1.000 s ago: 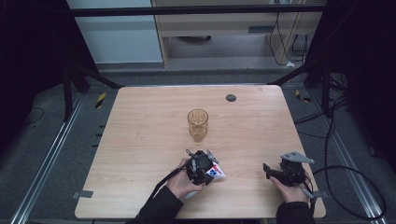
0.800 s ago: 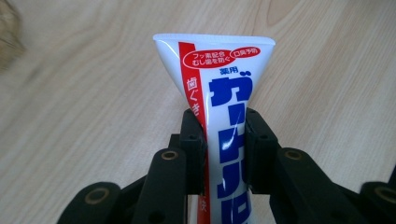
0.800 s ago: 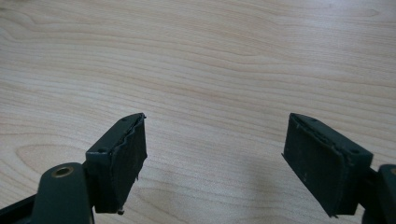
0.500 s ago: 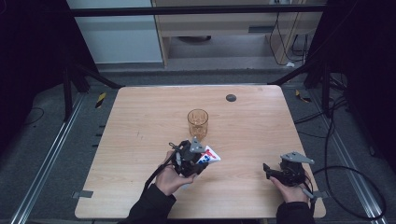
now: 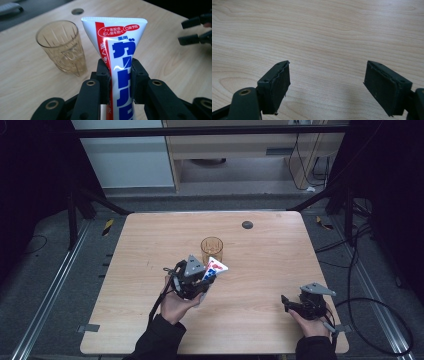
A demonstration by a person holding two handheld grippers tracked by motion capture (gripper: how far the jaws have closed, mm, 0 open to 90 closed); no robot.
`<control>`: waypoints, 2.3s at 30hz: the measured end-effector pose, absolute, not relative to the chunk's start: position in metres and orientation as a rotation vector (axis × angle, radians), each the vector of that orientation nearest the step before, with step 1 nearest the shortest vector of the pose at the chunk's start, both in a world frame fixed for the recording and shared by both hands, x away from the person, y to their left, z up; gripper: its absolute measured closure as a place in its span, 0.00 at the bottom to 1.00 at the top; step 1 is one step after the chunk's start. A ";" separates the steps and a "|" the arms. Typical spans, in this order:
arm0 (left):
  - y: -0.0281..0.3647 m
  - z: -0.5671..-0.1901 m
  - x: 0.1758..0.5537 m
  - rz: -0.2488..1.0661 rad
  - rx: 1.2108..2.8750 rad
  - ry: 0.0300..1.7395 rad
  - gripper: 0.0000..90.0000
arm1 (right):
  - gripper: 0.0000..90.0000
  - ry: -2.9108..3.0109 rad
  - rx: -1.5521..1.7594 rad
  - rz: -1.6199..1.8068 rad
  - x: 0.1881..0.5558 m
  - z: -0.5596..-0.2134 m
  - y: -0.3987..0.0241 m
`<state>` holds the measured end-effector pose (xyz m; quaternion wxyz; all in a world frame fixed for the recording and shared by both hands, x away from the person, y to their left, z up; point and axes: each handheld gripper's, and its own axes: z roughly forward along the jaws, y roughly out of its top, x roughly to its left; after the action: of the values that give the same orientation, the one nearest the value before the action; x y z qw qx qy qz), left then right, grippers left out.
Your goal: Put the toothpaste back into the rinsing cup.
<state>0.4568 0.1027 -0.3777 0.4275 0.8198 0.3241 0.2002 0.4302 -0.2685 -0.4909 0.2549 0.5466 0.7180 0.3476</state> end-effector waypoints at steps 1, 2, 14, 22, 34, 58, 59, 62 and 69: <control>0.104 -0.376 0.457 0.517 2.032 0.811 0.80 | 0.23 1.951 1.482 0.943 0.430 -0.491 -0.268; 0.105 -0.375 0.457 0.527 2.011 0.815 0.80 | 0.23 1.952 1.480 0.941 0.430 -0.491 -0.268; 0.121 -0.357 0.473 0.611 1.826 0.885 0.80 | 0.21 1.939 1.477 0.947 0.430 -0.492 -0.267; 0.128 -0.340 0.486 0.663 1.739 0.911 0.80 | 0.21 1.945 1.474 0.952 0.430 -0.492 -0.266; 0.119 -0.340 0.510 0.678 1.657 0.941 0.80 | 0.21 1.935 1.470 0.954 0.430 -0.492 -0.266; 0.108 -0.346 0.561 0.716 1.577 0.996 0.80 | 0.20 1.921 1.462 0.944 0.431 -0.494 -0.266; 0.108 -0.346 0.561 0.716 1.577 0.996 0.80 | 0.20 1.921 1.462 0.944 0.431 -0.494 -0.266; 0.104 -0.346 0.569 0.709 1.577 1.005 0.80 | 0.19 1.920 1.461 0.943 0.431 -0.494 -0.265; 0.099 -0.343 0.579 0.712 1.571 1.006 0.80 | 0.19 1.922 1.468 0.944 0.431 -0.494 -0.265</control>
<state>0.5788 0.0993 -0.3433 0.5418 0.6614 0.4233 0.2996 0.4310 -0.2652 -0.4938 0.2692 0.5445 0.7130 0.3502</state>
